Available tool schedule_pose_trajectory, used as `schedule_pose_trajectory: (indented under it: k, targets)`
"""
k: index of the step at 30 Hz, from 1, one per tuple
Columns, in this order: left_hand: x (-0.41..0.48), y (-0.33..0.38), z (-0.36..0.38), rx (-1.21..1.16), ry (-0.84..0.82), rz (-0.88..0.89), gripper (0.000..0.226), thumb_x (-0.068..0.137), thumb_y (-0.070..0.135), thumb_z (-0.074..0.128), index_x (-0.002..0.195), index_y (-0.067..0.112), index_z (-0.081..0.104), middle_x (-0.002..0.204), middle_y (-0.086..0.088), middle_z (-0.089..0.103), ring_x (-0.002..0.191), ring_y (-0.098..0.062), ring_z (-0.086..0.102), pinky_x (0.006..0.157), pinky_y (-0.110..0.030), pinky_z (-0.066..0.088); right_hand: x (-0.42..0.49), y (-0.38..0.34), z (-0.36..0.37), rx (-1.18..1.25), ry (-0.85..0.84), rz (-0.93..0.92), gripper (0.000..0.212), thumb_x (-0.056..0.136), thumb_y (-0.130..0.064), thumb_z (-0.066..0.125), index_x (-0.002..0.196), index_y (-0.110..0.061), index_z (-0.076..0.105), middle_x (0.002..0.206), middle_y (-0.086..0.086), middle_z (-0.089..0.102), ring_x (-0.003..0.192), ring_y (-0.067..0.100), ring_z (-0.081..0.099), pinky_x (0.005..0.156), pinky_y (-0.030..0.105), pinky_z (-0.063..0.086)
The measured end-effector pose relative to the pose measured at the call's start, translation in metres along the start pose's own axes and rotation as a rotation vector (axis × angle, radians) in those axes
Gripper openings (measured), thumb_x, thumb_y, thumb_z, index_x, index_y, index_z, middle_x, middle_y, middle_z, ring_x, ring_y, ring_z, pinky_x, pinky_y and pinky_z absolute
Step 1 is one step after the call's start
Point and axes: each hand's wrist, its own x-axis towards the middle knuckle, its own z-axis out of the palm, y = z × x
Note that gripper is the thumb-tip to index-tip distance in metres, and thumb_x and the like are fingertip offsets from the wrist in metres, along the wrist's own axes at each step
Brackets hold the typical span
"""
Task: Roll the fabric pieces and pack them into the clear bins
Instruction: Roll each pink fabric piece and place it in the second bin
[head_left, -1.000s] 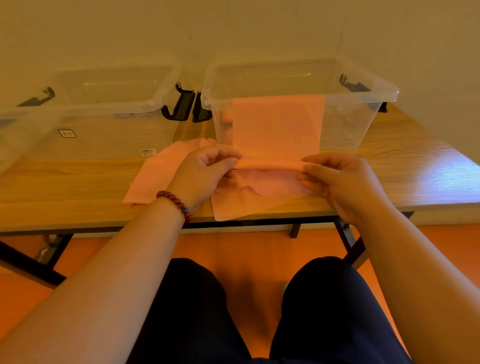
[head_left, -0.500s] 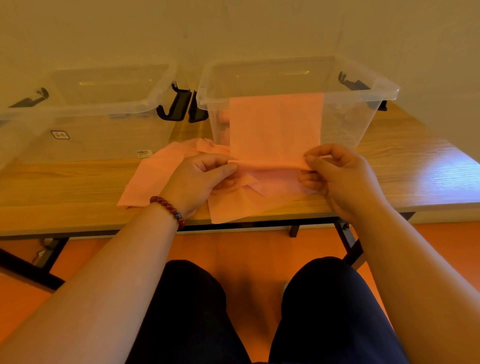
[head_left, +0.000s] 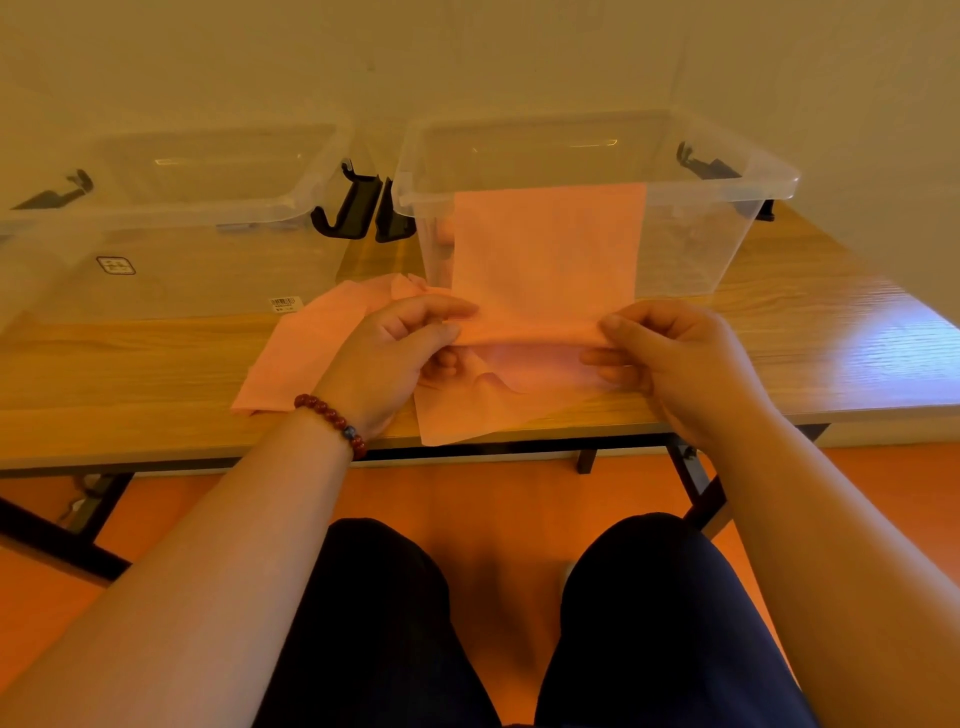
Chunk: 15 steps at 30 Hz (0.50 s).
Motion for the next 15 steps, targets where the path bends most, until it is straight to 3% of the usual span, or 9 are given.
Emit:
schedule_pose_trajectory:
  k: [4,10,15]
  targets:
    - [-0.0006,-0.0004,-0.0003,0.013,-0.009,0.008,0.022,0.093,0.007,0.055,0.087,0.022,0.070,0.065,0.007,0.068,0.061,-0.004,0.062,0.059,-0.017,0.052,0.0009,0.0001,0.0002,-0.029,0.019,-0.006,0.007,0.094,-0.011,0.060,0.091,-0.010,0.066,0.070,0.005,0.070,0.067,0.016,0.071,0.058,0.021,0.055]
    - [-0.0007,-0.0030,-0.0042,-0.014,-0.022,0.002,0.022,0.090,0.003,0.058,0.092,0.022,0.069,0.068,0.004,0.070,0.064,-0.008,0.065,0.066,-0.020,0.056,-0.0001,0.0004,-0.0004,-0.004,-0.001,-0.018,0.006,0.091,-0.013,0.064,0.094,-0.009,0.067,0.072,0.006,0.070,0.066,0.016,0.069,0.058,0.021,0.054]
    - [-0.0004,-0.0025,-0.0006,0.015,0.012,0.005,0.017,0.093,0.010,0.056,0.087,0.021,0.068,0.070,0.008,0.071,0.068,-0.005,0.067,0.066,-0.018,0.056,-0.0010,0.0002,-0.0019,-0.029,-0.022,-0.024,0.009,0.088,-0.008,0.066,0.097,-0.006,0.066,0.078,0.006,0.069,0.071,0.015,0.070,0.061,0.021,0.055]
